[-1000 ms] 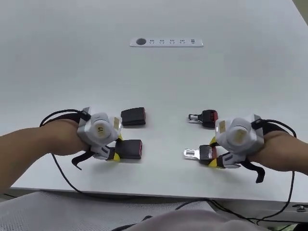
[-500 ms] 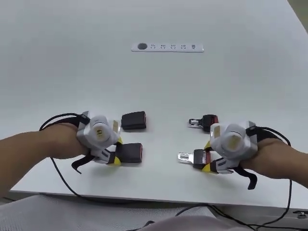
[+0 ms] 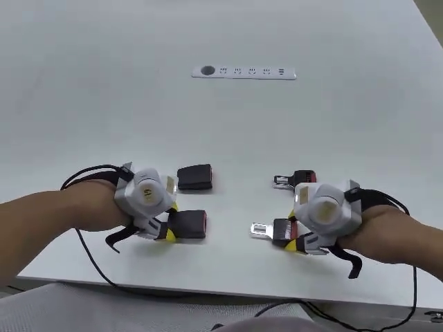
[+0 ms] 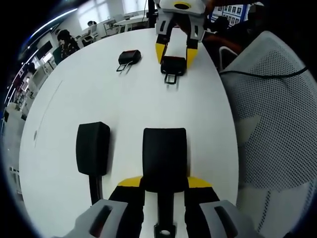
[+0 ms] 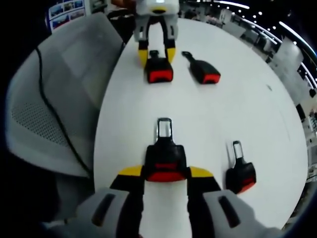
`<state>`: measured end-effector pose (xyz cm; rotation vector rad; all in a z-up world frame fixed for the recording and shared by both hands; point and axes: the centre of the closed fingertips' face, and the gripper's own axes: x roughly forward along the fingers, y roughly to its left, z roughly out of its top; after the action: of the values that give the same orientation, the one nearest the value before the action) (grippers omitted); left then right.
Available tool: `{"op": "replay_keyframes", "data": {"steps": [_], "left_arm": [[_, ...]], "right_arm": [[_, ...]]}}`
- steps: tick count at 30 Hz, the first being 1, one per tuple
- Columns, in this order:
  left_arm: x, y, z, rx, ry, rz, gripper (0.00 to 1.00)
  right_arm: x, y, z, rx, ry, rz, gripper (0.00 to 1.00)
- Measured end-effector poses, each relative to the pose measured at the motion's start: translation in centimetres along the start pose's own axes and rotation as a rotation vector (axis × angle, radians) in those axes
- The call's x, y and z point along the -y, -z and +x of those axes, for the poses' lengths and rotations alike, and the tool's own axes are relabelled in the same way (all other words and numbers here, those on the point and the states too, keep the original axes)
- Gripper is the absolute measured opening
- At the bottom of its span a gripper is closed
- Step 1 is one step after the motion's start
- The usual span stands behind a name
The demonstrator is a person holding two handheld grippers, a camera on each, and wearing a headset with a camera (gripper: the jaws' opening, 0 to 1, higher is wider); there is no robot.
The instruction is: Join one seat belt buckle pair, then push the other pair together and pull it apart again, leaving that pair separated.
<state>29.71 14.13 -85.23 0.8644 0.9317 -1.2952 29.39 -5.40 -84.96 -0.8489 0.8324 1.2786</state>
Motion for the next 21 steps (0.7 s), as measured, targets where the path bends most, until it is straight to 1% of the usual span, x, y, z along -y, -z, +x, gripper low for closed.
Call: {"op": "replay_keyframes", "data": {"steps": [7, 14, 21], "left_arm": [[-0.1, 0.2, 0.1, -0.003, 0.003, -0.001, 0.32], [-0.1, 0.1, 0.1, -0.031, 0.011, 0.001, 0.32], [-0.1, 0.3, 0.2, -0.032, 0.01, -0.001, 0.32]], "right_arm": [[-0.3, -1.8, 0.9, 0.018, -0.005, -0.013, 0.33], [-0.4, -3.9, 1.8, 0.044, -0.007, -0.017, 0.32], [-0.5, -5.3, 2.6, 0.051, -0.013, -0.033, 0.32]]}}
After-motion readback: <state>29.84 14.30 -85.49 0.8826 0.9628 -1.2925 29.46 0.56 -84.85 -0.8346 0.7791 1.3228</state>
